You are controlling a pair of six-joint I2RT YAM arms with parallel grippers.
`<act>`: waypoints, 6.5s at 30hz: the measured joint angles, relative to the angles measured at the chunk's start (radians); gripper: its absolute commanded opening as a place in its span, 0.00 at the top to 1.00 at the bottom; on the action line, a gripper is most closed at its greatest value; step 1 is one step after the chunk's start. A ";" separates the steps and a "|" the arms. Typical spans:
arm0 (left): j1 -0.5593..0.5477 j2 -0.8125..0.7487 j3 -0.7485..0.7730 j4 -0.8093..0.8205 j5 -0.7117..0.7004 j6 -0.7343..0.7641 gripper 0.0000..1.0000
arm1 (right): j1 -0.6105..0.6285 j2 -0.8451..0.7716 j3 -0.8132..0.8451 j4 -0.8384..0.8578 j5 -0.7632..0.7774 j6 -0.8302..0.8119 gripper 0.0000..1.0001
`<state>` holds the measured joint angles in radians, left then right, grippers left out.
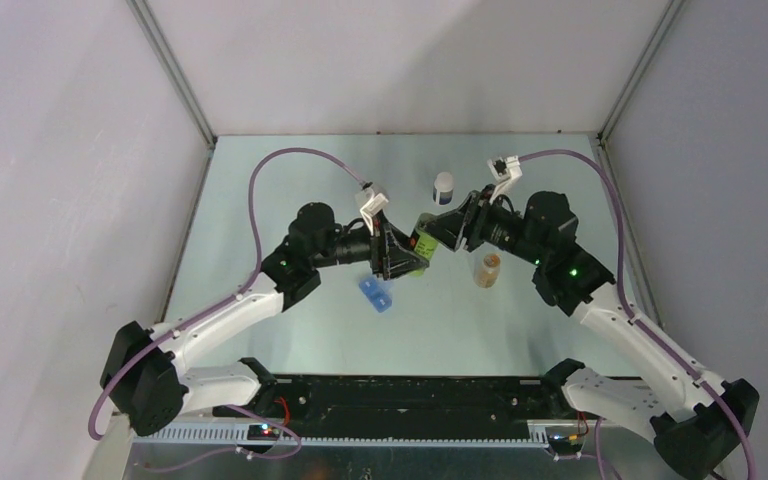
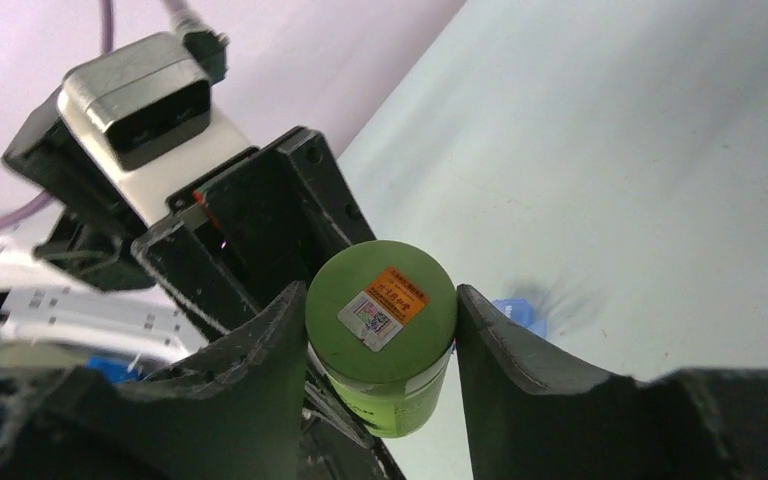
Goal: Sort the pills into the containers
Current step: Unscrew the lid of the pill bottle.
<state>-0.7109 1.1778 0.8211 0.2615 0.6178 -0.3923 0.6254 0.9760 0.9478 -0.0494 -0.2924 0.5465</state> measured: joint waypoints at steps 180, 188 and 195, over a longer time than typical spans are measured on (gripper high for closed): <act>0.001 -0.033 -0.014 -0.089 0.020 0.085 1.00 | 0.103 0.069 0.145 -0.214 0.103 -0.147 0.14; 0.001 -0.033 -0.014 -0.097 -0.014 0.079 1.00 | 0.124 0.094 0.145 -0.193 0.199 0.003 0.58; 0.002 -0.033 -0.014 -0.098 -0.012 0.078 1.00 | 0.090 0.094 0.144 -0.193 0.119 -0.025 0.64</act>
<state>-0.7094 1.1450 0.8066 0.1638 0.6060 -0.3145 0.7151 1.0702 1.0920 -0.2424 -0.1734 0.5213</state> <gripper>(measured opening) 0.546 0.538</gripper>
